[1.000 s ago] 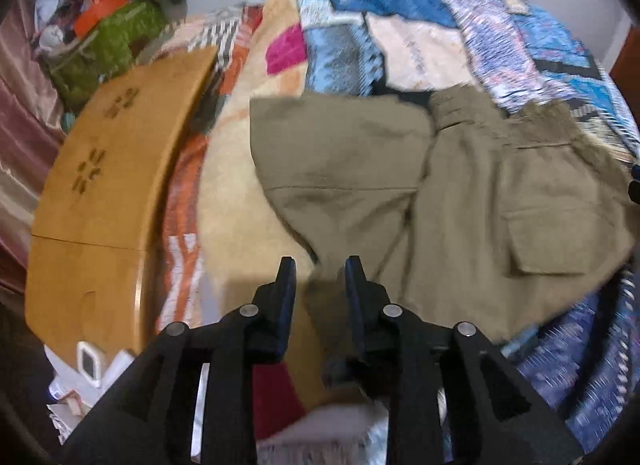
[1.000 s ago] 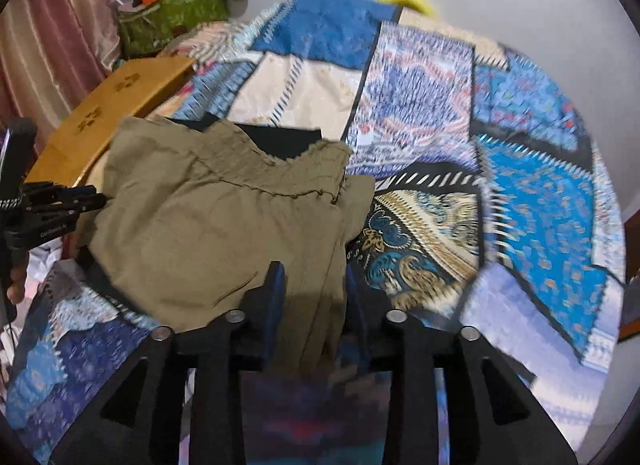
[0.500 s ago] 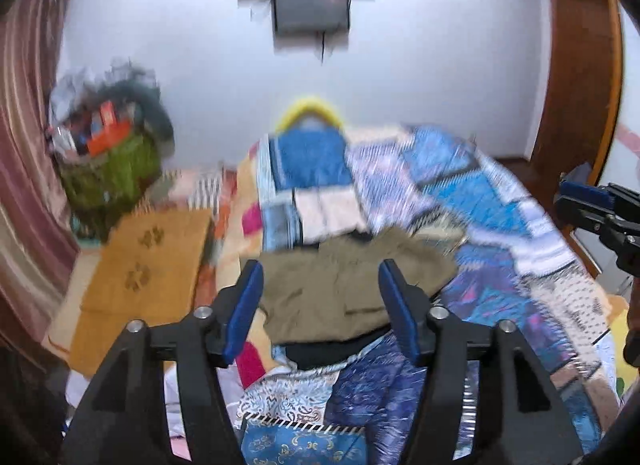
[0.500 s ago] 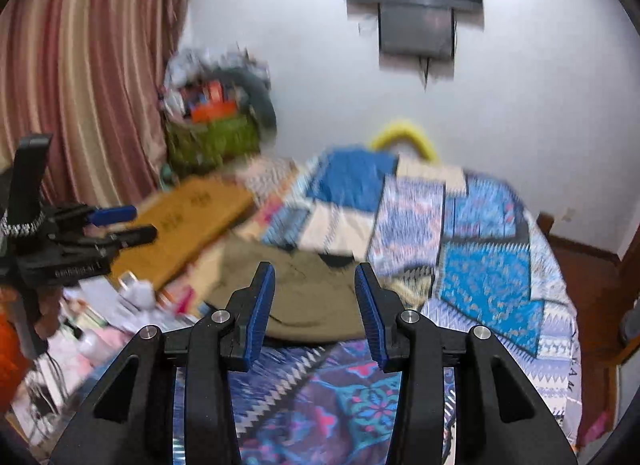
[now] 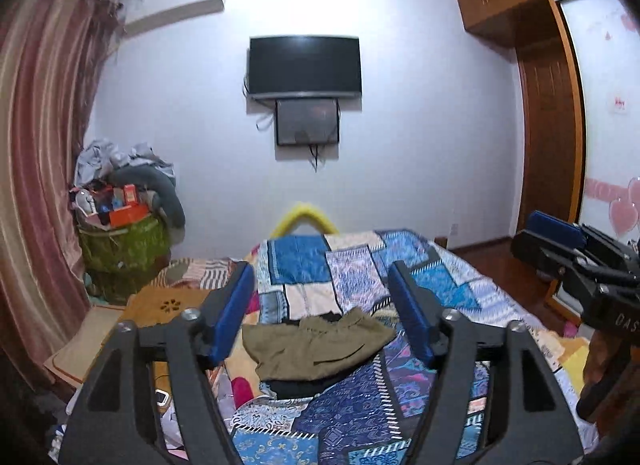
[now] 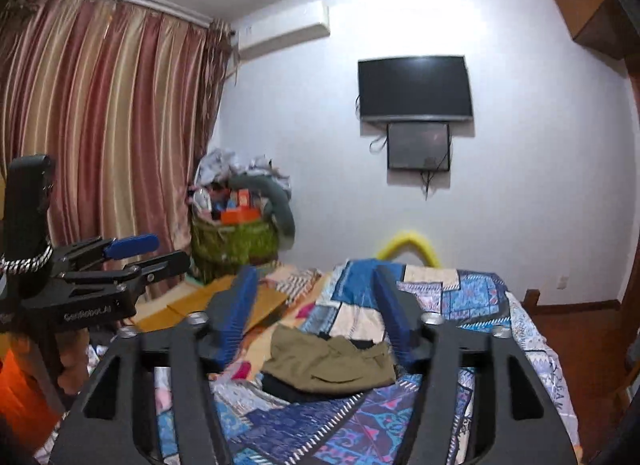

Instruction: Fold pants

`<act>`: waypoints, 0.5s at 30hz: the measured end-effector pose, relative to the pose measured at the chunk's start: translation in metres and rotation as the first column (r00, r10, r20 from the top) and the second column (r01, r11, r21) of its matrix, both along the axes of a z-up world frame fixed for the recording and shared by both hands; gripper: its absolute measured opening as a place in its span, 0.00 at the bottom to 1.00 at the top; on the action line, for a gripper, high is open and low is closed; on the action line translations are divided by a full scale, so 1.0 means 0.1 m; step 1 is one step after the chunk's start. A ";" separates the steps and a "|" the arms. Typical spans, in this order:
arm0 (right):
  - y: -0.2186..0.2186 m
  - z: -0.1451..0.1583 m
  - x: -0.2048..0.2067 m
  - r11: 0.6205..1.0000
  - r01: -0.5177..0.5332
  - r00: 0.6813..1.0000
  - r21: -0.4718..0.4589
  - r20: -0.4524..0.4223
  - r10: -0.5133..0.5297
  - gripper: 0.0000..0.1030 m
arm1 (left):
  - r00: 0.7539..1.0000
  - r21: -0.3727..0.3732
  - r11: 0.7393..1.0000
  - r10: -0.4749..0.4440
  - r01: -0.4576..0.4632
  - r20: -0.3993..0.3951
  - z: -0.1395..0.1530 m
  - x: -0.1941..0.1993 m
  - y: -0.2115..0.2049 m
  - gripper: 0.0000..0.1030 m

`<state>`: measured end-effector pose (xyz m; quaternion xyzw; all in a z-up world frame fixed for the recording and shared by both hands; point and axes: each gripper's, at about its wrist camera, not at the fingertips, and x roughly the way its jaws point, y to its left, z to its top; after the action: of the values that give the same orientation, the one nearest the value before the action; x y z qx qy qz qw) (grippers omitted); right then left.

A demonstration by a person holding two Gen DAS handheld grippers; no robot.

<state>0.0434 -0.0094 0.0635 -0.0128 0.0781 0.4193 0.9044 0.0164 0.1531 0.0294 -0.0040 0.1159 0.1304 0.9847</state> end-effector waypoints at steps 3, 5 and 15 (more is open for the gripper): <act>-0.05 0.03 -0.09 0.999 0.029 0.999 0.034 0.011 -0.030 0.83 | 0.999 -0.010 1.000 0.028 -0.028 0.039 0.04 -0.14 -0.02 0.84; -0.06 0.03 -0.10 0.998 0.050 0.999 0.047 0.016 -0.050 0.89 | 0.998 -0.029 0.999 0.026 -0.025 0.049 0.06 -0.19 -0.01 0.94; -0.04 -0.01 -0.20 0.996 0.082 0.996 0.033 0.016 -0.083 1.00 | 0.997 -0.010 0.999 0.049 -0.048 0.061 0.04 -0.27 -0.06 1.00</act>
<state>0.0235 -0.0133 0.0624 0.0013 0.0642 0.3827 0.9216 -0.0104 0.1467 0.0335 -0.0150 0.0860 0.1535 0.9843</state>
